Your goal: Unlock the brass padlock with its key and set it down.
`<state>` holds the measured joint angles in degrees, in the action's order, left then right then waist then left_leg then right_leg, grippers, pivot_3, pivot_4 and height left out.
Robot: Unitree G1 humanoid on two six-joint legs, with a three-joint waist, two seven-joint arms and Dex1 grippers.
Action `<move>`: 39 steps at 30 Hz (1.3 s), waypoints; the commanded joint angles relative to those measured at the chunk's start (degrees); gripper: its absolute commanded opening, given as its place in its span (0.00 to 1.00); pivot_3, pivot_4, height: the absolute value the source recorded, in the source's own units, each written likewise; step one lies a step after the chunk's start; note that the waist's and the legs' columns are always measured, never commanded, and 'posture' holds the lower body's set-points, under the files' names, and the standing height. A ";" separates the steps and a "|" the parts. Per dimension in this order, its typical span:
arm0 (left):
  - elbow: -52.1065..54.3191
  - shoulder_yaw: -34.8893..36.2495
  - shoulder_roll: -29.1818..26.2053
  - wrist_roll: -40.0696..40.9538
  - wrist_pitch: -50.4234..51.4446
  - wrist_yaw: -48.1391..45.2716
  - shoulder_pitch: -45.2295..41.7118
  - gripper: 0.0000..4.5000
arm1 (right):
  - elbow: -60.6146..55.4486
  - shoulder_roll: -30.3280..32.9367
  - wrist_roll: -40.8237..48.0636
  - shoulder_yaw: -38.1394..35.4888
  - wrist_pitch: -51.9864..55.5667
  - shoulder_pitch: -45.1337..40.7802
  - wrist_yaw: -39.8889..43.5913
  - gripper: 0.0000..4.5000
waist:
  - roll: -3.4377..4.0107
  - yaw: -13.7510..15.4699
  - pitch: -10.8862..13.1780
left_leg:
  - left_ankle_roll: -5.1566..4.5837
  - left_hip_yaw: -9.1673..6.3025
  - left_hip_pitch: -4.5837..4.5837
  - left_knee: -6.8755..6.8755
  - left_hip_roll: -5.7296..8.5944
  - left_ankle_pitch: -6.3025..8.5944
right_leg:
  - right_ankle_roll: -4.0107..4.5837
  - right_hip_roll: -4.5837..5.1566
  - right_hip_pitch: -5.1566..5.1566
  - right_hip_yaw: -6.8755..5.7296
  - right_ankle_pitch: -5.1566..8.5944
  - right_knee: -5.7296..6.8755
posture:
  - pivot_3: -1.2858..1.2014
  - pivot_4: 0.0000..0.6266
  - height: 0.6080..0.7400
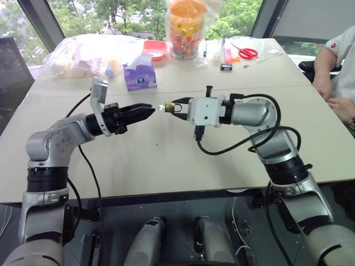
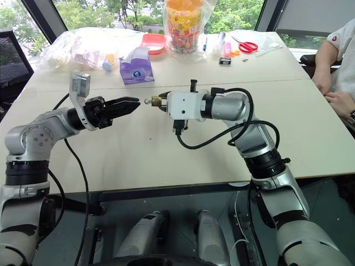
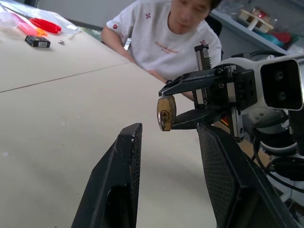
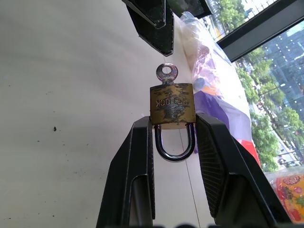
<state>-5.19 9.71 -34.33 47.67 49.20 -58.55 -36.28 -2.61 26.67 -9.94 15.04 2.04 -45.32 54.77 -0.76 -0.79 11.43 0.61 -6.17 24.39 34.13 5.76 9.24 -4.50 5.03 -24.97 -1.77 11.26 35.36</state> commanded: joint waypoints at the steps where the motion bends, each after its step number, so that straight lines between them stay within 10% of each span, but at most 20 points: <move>1: -0.14 -0.54 -0.06 -0.74 -0.74 -0.82 -2.27 0.42 | -3.26 0.24 0.75 -0.40 -0.83 -1.73 -0.87 0.15 | 0.00 0.00 0.00 | 0.00 0.00 0.00 0.00 0.00 0.00 | 0.00 0.00 0.00 0.00 0.00 0.00 | 0.52 0.24 1.00; 12: -3.21 -1.91 1.34 -2.28 -1.59 -2.82 -4.74 0.42 | -5.52 -0.14 1.16 -0.15 0.67 -2.12 -1.03 0.15 | 0.00 -0.02 0.00 | -0.01 0.00 0.00 0.00 0.00 -0.01 | -0.01 -0.01 0.00 0.00 0.00 0.00 | 0.52 0.24 1.00; 18: -4.12 -2.04 2.14 -2.47 -1.66 -3.61 -5.68 0.01 | -6.76 0.00 1.23 -0.11 1.63 -1.51 -0.98 0.15 | 0.00 -0.01 0.00 | -0.02 0.00 0.00 0.00 0.00 -0.01 | -0.02 0.00 0.00 0.00 -0.01 0.00 | 0.52 0.24 1.00; 25: -2.50 -5.11 0.32 -6.89 -4.68 -5.85 -4.98 0.01 | -7.15 0.19 1.39 0.00 2.53 -1.16 -0.92 0.15 | 0.00 -0.02 0.00 | -0.02 0.00 0.00 0.00 0.00 -0.01 | -0.01 -0.01 0.00 0.00 -0.01 0.00 | 0.52 0.24 1.00; 35: -2.67 -13.88 -2.46 -27.03 -36.11 -8.55 -3.26 0.01 | -7.12 -0.08 3.41 0.16 5.92 -1.76 0.39 0.15 | 0.00 0.11 0.00 | 0.06 0.00 0.02 -0.01 0.00 0.04 | 0.06 0.02 0.00 0.00 -0.02 -0.11 | 0.52 0.24 1.00; 39: -3.68 -14.20 -2.95 -25.72 -29.41 -8.87 -4.41 0.01 | -7.22 -0.14 3.58 0.33 6.22 -1.84 0.57 0.15 | 0.00 0.04 0.00 | -0.01 0.00 0.02 -0.02 0.00 0.00 | 0.05 0.01 0.00 0.00 -0.02 -0.11 | 0.52 0.24 1.00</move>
<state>-7.77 -3.88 -36.18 22.52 15.37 -68.01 -40.37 -6.28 27.20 -9.20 16.99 9.67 -44.99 55.74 -0.76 -0.74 11.43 0.59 -6.17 24.42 34.11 5.75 9.24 -4.45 5.02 -24.97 -1.78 11.24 35.26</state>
